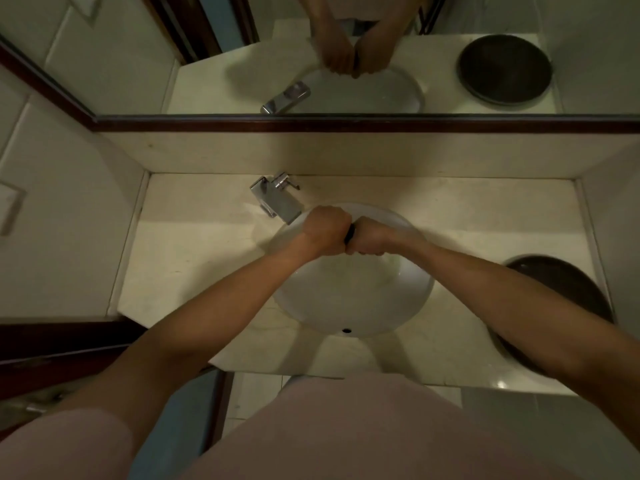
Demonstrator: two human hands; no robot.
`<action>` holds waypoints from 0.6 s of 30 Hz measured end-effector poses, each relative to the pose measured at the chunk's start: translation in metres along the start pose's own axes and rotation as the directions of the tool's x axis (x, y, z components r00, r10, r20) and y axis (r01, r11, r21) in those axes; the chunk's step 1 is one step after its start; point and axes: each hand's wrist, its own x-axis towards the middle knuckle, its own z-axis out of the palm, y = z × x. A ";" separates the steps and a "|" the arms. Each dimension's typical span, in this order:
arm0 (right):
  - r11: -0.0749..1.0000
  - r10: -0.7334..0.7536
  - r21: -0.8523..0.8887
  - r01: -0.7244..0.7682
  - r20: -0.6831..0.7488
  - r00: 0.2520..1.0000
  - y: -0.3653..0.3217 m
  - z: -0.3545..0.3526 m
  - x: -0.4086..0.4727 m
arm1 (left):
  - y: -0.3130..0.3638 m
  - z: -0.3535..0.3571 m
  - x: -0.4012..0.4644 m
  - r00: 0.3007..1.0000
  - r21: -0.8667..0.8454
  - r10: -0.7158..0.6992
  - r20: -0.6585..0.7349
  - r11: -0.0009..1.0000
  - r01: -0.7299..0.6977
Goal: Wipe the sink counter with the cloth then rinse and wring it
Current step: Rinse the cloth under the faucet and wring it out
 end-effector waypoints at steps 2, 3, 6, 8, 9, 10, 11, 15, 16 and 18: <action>0.987 0.015 -0.155 -0.044 -0.181 0.983 -0.004 0.009 0.001 | -0.002 -0.003 0.007 0.995 -0.032 -0.039 0.095 0.999 0.042; 0.975 -0.035 -0.220 -0.018 -0.233 0.972 -0.002 0.012 0.003 | -0.002 -0.003 0.011 0.988 -0.060 -0.059 0.140 0.996 0.068; 0.916 -0.197 -0.397 0.063 -0.308 0.931 0.009 0.010 0.002 | 0.001 -0.004 0.020 0.953 -0.148 -0.079 0.293 0.981 0.126; 0.846 -0.312 -0.525 0.096 -0.339 0.888 0.013 0.009 0.004 | -0.002 -0.001 0.025 0.913 -0.295 -0.072 0.401 0.934 0.203; 0.801 -0.374 -0.588 0.115 -0.340 0.863 0.015 0.009 0.006 | -0.005 0.001 0.026 0.896 -0.377 -0.065 0.438 0.892 0.249; 0.753 -0.429 -0.644 0.133 -0.327 0.842 0.016 0.010 0.007 | -0.007 0.003 0.026 0.878 -0.445 -0.059 0.475 0.844 0.298; 0.709 -0.476 -0.689 0.151 -0.309 0.823 0.018 0.010 0.008 | -0.009 0.006 0.025 0.860 -0.501 -0.042 0.508 0.798 0.335; 0.547 -0.633 -0.812 0.204 -0.242 0.736 0.026 0.009 0.013 | -0.013 0.022 0.021 0.788 -0.620 -0.006 0.616 0.613 0.489; 0.521 -0.662 -0.824 0.223 -0.225 0.715 0.027 0.009 0.014 | -0.013 0.026 0.020 0.770 -0.620 -0.013 0.637 0.586 0.523; 0.477 -0.699 -0.841 0.257 -0.185 0.691 0.029 0.010 0.017 | -0.013 0.034 0.020 0.735 -0.622 0.018 0.677 0.547 0.560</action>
